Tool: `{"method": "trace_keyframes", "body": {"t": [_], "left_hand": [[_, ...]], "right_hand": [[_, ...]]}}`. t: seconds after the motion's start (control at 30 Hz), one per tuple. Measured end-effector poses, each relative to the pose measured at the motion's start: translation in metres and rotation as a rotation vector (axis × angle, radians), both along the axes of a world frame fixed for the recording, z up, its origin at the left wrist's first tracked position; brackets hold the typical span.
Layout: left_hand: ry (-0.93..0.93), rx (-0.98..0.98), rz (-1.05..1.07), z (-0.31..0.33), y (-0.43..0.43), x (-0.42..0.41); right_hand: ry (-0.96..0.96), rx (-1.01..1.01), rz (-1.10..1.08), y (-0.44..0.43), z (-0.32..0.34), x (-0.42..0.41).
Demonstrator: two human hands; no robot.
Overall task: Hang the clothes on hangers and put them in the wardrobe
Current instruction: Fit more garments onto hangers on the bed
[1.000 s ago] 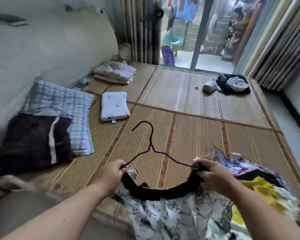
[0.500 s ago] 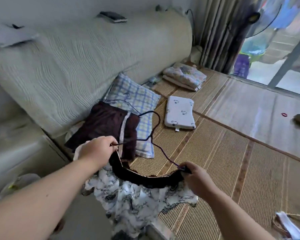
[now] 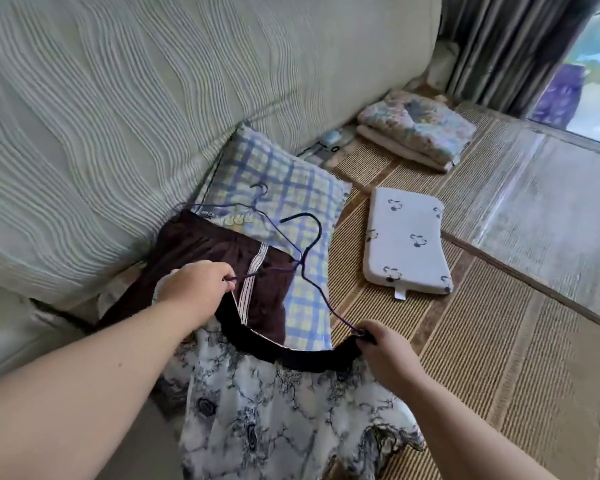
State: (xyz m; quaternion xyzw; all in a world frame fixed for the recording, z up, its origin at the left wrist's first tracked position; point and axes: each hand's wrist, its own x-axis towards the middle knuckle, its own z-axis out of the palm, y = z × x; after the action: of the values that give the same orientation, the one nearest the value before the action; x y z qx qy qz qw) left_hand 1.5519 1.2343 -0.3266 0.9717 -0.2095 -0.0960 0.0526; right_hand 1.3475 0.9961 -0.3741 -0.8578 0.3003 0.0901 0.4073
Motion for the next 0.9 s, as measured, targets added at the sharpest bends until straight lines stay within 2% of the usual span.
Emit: {"method": "trace_keyframes", "body": {"t": [0.23,0.33,0.43,0.57,0.67,0.9], "left_hand": [[-0.082,-0.061,0.118,-0.010,0.006,0.131],[-0.138,-0.084,0.173,-0.020,0.001,0.154],[-0.089,-0.053,0.193,-0.045,-0.003,0.158],[0.092,0.026,0.135,-0.079,-0.001,0.139],[0.101,0.022,0.117,-0.085,-0.008,0.100],[0.220,-0.043,-0.053,-0.057,-0.038,-0.060]], "right_hand": [[-0.152,-0.081,0.114,-0.011,-0.026,0.176],[-0.147,-0.102,0.138,-0.015,-0.043,0.218],[-0.100,-0.116,0.142,-0.012,-0.069,0.236],[-0.014,-0.142,0.123,0.002,-0.096,0.227],[-0.016,-0.218,0.192,0.010,-0.094,0.201],[-0.078,-0.344,0.341,0.017,-0.025,0.090]]}}
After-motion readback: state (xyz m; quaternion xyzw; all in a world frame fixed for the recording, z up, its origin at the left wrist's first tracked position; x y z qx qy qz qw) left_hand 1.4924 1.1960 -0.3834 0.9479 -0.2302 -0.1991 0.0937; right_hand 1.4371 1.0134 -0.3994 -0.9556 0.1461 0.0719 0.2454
